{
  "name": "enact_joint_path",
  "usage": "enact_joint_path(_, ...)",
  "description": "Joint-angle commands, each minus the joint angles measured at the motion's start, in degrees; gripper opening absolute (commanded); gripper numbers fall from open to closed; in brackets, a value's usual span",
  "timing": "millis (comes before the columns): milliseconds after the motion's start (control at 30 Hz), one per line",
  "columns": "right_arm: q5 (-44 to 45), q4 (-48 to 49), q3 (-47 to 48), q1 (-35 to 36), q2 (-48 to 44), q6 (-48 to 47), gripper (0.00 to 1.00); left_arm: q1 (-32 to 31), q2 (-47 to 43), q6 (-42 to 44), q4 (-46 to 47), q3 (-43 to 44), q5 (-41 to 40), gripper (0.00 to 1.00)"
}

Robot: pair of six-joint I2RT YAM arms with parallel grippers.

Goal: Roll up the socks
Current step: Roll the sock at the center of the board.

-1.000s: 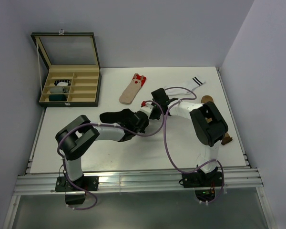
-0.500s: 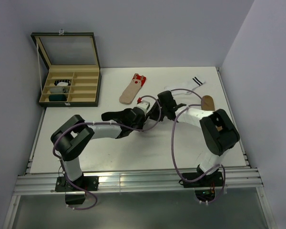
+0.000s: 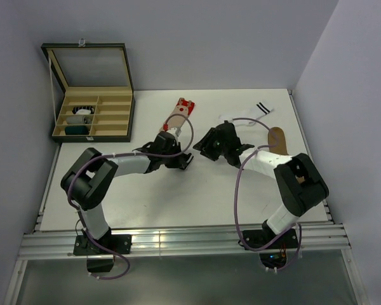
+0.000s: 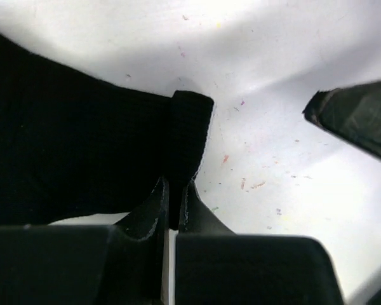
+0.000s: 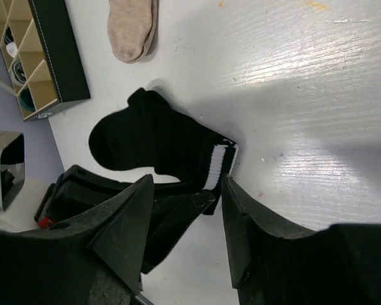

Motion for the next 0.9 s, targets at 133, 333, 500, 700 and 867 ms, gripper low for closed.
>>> enact_joint_path(133, -0.8, 2.6, -0.7, 0.9, 2.6, -0.6, 0.54, 4.1, -0.5, -13.9, 5.7, -3.9, 15.0, 0.01)
enact_joint_path(333, -2.0, 3.1, 0.0, 1.7, 5.6, -0.7, 0.55, 6.6, 0.5, -20.6, 12.2, -9.3, 17.9, 0.01)
enact_joint_path(500, -2.6, 2.6, 0.9, 2.6, 8.5, -0.8, 0.55, 7.5, 1.8, -22.3, 13.9, -10.3, 18.6, 0.01)
enact_joint_path(700, -2.8, 2.1, 2.0, 4.0, 10.6, -0.7, 0.55, 7.7, 3.3, -22.6, 13.6, -10.2, 19.0, 0.01)
enact_joint_path(867, -2.0, 1.2, 3.6, 4.8, 11.8, -0.9, 0.54, 7.8, 4.4, -22.9, 13.1, -10.2, 19.3, 0.01)
